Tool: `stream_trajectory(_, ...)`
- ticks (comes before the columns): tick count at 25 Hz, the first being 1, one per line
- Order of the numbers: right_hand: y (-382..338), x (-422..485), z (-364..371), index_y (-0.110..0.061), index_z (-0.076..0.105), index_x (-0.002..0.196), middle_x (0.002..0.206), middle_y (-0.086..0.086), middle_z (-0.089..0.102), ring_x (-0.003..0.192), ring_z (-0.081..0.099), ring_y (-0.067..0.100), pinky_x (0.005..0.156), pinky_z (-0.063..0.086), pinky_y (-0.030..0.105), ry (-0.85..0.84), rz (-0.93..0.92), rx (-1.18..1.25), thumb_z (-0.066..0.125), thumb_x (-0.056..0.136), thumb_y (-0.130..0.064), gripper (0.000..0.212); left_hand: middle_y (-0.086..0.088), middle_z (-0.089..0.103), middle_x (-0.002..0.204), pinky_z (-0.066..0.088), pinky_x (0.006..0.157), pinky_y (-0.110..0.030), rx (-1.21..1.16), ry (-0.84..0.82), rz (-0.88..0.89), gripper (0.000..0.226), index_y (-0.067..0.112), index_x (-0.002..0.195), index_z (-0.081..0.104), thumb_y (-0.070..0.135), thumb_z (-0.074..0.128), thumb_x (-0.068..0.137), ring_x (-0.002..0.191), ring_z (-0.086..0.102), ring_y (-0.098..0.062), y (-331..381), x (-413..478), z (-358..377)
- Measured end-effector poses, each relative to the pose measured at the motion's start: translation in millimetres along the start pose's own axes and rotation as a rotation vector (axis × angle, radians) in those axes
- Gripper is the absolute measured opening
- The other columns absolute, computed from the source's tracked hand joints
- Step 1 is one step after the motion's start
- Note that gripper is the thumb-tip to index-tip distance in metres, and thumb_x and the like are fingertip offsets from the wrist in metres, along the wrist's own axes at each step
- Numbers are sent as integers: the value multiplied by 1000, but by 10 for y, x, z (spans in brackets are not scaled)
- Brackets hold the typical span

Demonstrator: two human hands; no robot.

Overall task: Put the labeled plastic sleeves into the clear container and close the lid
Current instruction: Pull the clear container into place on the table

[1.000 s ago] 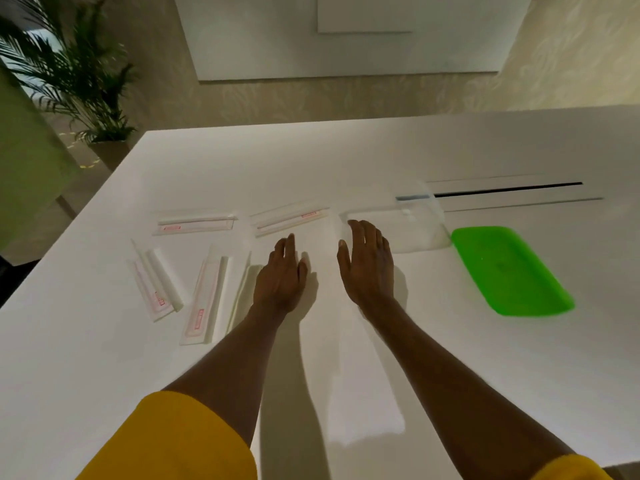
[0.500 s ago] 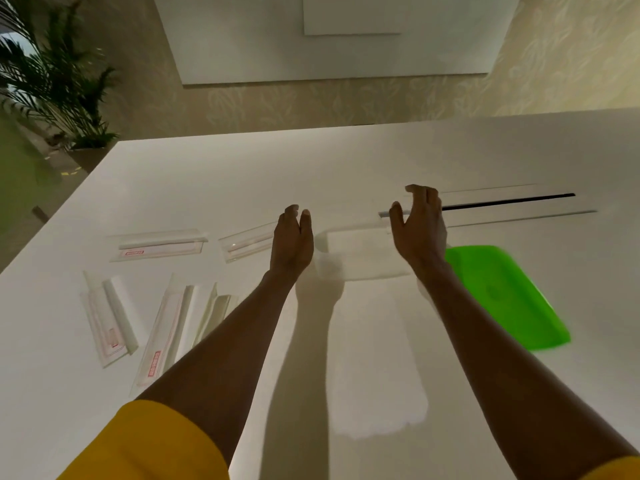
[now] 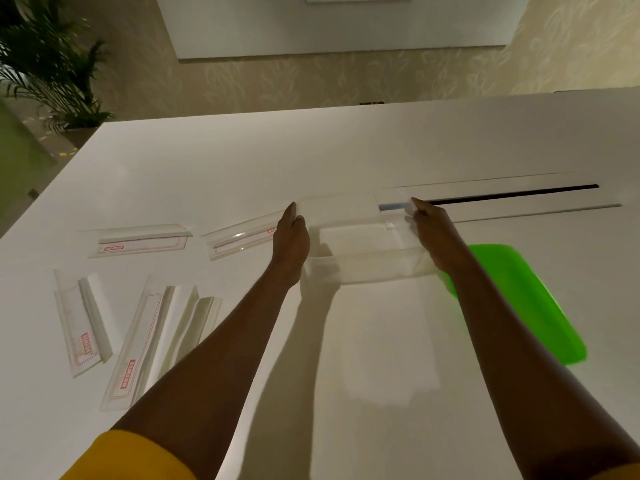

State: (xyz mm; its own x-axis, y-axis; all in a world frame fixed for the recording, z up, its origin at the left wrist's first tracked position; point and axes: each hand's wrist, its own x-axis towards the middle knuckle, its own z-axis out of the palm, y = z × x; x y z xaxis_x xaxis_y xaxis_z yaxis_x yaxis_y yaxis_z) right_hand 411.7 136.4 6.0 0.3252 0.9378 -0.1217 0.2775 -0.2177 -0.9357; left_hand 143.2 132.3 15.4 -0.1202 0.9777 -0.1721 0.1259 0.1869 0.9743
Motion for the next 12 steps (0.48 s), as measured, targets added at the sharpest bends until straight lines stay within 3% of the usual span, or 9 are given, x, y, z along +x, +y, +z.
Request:
stream_trajectory(3,42,-128,53,-20,68,130,108,0,66,100,60,16,89,46,34,-9,8,71,47,98,-16,38,-20,34,163,18,128,-45,-53,27,-30,49,-1,151,40,8,30,103,154,28,-36,-88,-116,-22)
stream_trajectory(5,75,-267,82,-23,69,130,103,-1,67,94,59,16,84,46,34,8,17,84,46,98,-16,40,-26,30,161,18,127,-52,-79,31,-31,50,-1,151,39,8,30,103,151,24,-44,-148,-214,-83)
stream_trajectory(7,127,-393,110,-21,61,141,121,-1,68,109,64,16,99,51,35,13,27,79,42,98,-14,47,-18,35,164,21,128,-53,-98,34,-26,53,10,156,42,10,30,104,153,29,-37,-187,-349,-164)
stream_trajectory(9,181,-550,123,-17,50,150,142,3,62,126,61,17,115,44,40,2,41,77,40,100,-12,51,-1,39,167,23,129,-42,-120,49,-12,54,21,158,42,12,31,107,156,32,-20,-230,-524,-254)
stream_trajectory(12,229,-810,134,-16,48,151,145,4,60,127,62,21,117,43,45,-4,38,92,40,102,-11,50,10,37,167,22,129,-35,-132,50,-3,54,24,161,38,12,32,108,154,33,-9,-307,-768,-367)
